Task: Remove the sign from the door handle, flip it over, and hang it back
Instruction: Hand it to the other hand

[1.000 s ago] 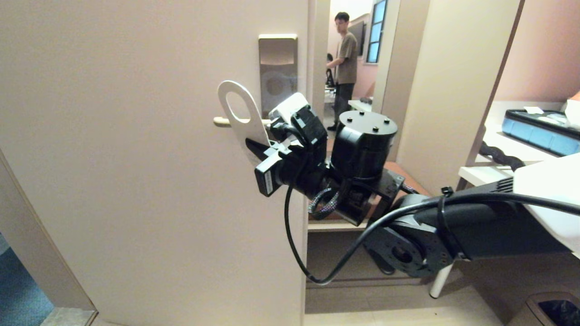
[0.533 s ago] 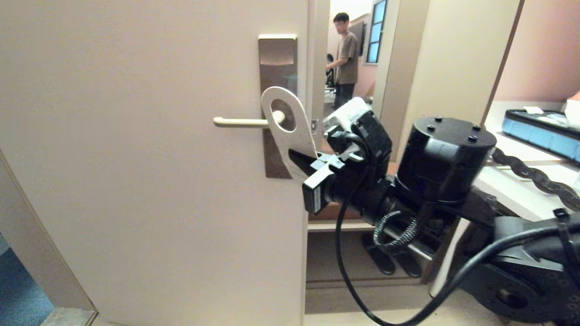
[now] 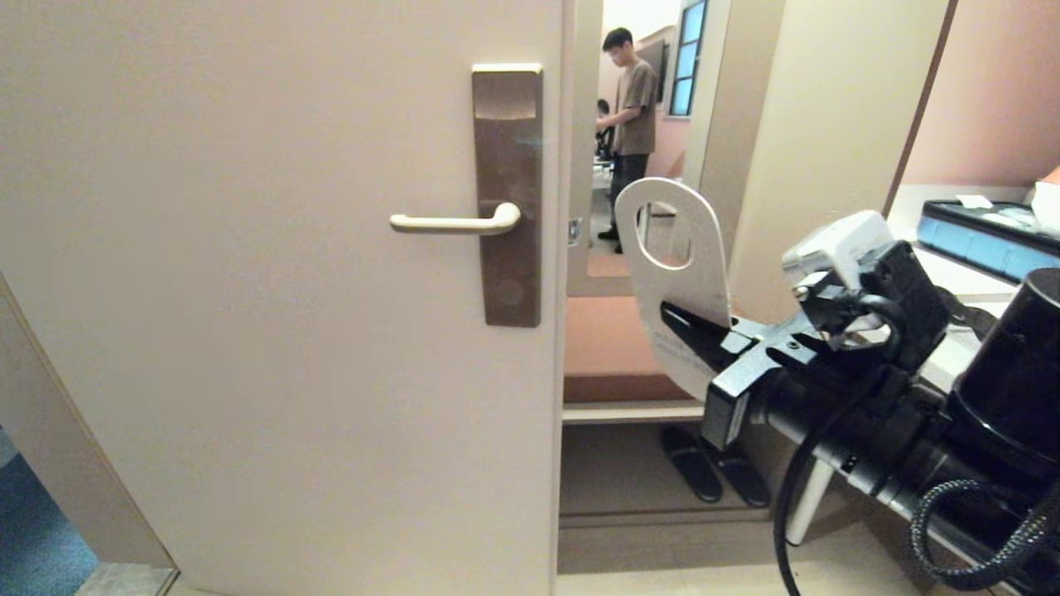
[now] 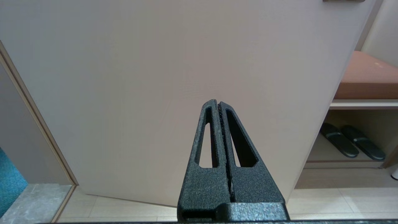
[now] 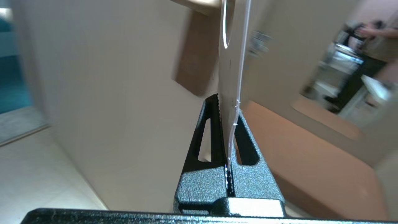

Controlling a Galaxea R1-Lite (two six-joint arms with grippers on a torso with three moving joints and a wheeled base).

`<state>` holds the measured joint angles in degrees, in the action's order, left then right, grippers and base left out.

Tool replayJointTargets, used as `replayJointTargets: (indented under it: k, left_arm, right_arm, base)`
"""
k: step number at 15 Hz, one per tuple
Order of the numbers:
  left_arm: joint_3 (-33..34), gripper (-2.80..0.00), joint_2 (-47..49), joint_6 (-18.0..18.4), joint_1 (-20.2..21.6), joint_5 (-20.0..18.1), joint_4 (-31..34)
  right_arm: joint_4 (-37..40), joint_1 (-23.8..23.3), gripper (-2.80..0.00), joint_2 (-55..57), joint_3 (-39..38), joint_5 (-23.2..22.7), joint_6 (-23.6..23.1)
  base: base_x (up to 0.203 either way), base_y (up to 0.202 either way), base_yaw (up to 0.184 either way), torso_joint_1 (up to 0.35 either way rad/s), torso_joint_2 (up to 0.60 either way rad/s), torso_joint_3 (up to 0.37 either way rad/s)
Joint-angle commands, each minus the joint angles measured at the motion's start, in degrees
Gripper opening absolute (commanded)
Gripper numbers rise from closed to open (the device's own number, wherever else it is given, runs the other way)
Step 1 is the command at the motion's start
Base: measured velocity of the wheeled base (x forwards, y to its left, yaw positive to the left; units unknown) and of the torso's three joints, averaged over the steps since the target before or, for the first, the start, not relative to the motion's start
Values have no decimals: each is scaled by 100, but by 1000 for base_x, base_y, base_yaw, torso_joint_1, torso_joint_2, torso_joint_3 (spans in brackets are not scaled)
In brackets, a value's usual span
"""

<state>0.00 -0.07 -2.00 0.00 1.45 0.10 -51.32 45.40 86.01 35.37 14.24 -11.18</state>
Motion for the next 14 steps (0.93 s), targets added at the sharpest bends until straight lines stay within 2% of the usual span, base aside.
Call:
replayJointTargets:
  k: [1, 4, 6, 11, 14]
  left_arm:
    - [0, -280, 7, -2, 0, 4, -1]
    - [0, -280, 7, -2, 0, 4, 2]
    - [0, -280, 7, -2, 0, 4, -1]
    - [0, -280, 7, -2, 0, 4, -1]
    - [0, -280, 7, -2, 0, 4, -1]
  right_arm:
    - [-27, -99, -280, -366, -331, 17, -8]
    - [-27, -122, -280, -462, -548, 18, -4]
    - [-23, -327, -280, -462, -600, 18, -4]
    - [-17, -1203, -280, -665, -917, 18, -39]
    - [-2, -1989, -280, -1128, -1610, 24, -137]
  base:
    - [0, 0, 0, 0, 0, 0]
    - [0, 0, 0, 0, 0, 0]
    - [0, 0, 0, 0, 0, 0]
    - [0, 0, 0, 0, 0, 0]
    - [0, 0, 0, 0, 0, 0]
